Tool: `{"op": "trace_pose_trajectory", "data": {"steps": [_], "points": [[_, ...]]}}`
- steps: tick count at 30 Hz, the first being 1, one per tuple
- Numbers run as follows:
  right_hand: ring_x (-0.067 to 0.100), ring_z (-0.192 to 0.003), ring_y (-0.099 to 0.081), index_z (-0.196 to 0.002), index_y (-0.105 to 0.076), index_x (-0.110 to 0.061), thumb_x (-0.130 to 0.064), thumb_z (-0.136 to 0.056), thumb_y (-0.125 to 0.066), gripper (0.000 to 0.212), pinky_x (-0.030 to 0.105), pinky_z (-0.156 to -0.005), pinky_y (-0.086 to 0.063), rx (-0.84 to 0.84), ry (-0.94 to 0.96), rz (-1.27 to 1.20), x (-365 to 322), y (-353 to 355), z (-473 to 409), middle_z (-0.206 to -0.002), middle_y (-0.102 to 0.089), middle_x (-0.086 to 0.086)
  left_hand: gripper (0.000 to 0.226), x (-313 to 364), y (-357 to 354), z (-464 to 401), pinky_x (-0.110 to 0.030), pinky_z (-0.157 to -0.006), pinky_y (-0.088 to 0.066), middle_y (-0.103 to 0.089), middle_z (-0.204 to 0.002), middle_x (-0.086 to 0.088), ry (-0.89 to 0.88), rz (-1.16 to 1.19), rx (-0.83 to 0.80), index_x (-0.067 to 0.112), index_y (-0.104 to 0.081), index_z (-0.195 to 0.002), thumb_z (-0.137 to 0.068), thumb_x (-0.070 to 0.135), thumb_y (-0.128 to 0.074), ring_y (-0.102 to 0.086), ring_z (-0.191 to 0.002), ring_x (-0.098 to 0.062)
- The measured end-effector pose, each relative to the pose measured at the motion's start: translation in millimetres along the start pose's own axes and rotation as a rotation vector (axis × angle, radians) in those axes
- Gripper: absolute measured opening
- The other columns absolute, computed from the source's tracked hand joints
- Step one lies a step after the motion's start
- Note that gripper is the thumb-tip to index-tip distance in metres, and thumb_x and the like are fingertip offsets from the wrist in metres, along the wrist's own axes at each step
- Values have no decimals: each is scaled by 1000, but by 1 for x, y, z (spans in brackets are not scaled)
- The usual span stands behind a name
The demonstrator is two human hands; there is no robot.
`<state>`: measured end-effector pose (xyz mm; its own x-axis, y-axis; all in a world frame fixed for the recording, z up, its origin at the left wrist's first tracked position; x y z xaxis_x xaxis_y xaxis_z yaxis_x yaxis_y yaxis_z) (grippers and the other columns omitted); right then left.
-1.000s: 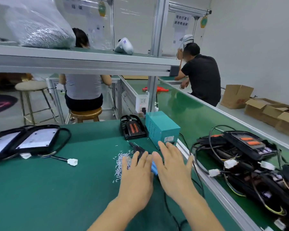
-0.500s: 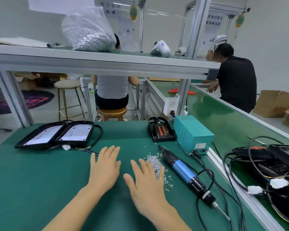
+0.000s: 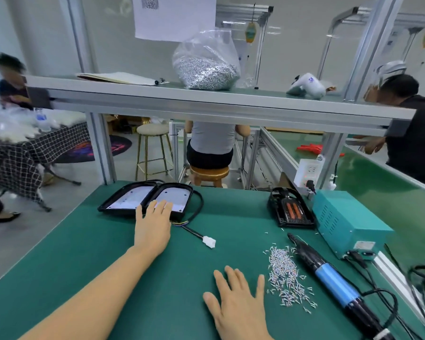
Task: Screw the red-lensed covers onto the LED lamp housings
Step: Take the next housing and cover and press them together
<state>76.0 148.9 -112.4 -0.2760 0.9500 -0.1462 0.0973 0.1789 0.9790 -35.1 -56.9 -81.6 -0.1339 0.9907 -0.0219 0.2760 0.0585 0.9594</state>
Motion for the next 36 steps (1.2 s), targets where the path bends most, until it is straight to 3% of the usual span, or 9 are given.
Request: {"op": "trace_pose_trajectory", "data": {"steps": [4, 8, 14, 17, 22, 25, 30, 33, 36], "points": [[13, -75, -74, -74, -81, -31, -57, -50, -61, 41, 44, -115, 3, 69, -12, 9, -7, 3, 1, -86, -77, -3, 46, -5, -8, -13, -48, -116, -7, -34, -150, 5, -63, -44, -5, 23, -30, -144, -99, 23, -40, -25, -141, -18], [11, -73, -74, -73, -80, -33, -63, -91, -26, 65, 45, -116, 4, -9, 24, 54, -3, -4, 0, -86, -77, -5, 26, -6, -7, -27, -35, -104, -28, -59, -116, 5, -109, -57, 27, 23, -55, -114, -91, 11, -48, -52, -113, -18], [9, -74, -74, -72, -80, -37, -65, -77, -27, 60, 45, -117, 2, -82, 42, 91, 0, -9, -5, -85, -77, -6, 29, 1, 12, -35, -30, -70, -30, -47, -70, -2, -245, -52, 83, 19, -44, -72, -72, -6, -58, -47, -66, -26], [6, -92, -60, -72, -79, -38, -55, -99, 1, 86, 47, -116, 1, -83, 49, 85, 3, -10, -5, -86, -77, -7, 47, 1, 25, -31, -33, -50, -39, -48, -48, -5, -332, -34, 221, 16, -48, -52, -38, -13, -82, -46, -42, -25], [7, -76, -73, -73, -79, -40, -50, -98, 10, 93, 48, -116, 1, -27, 17, 121, 7, -8, -8, -86, -77, -8, 30, 11, 38, -23, -36, -48, -46, -60, -55, -6, -352, 92, 425, 4, -65, -62, -48, -13, -85, -53, -44, -26], [5, -75, -73, -74, -79, -42, -70, -91, -12, 75, 46, -116, 0, -109, 50, 69, 11, -13, -5, -87, -76, -10, 26, 26, 50, -7, -34, -53, -43, -61, -62, -5, -390, 167, 578, 4, -67, -68, -54, -13, -80, -55, -48, -26], [1, -75, -72, -71, -77, -46, -84, -20, -69, 64, 41, -117, -6, -99, -11, 79, 7, -11, -9, -85, -75, -16, 13, 45, 60, 34, -33, -61, -30, -63, -72, -1, -455, 246, 628, 10, -67, -74, -76, 5, -55, -54, -55, -26], [0, -113, -62, -112, -73, -38, -78, -57, -67, 68, 33, -108, -33, -133, -44, -114, 8, 3, -8, -123, -67, -10, 16, 55, 53, 60, -34, -61, -32, -64, -76, 0, -498, 274, 584, 11, -67, -78, -71, -1, -61, -55, -58, -25], [4, -147, -14, -153, -21, -32, -40, -102, -39, 55, 36, -119, -8, -182, -50, -344, 16, 3, -20, -161, -18, -12, 21, 64, 42, 79, -32, -62, -32, -66, -82, 1, -557, 299, 609, 11, -70, -80, -66, -3, -63, -55, -62, -22]]}}
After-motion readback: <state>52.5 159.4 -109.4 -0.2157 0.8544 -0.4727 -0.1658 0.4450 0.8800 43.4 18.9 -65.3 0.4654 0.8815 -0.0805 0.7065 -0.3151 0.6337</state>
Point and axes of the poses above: each hand's wrist, its own z-axis away from the middle knuckle, its own y-axis out of the back of the hand, x = y × z, the point moved 4 cm from there along -z, towards the middle knuckle
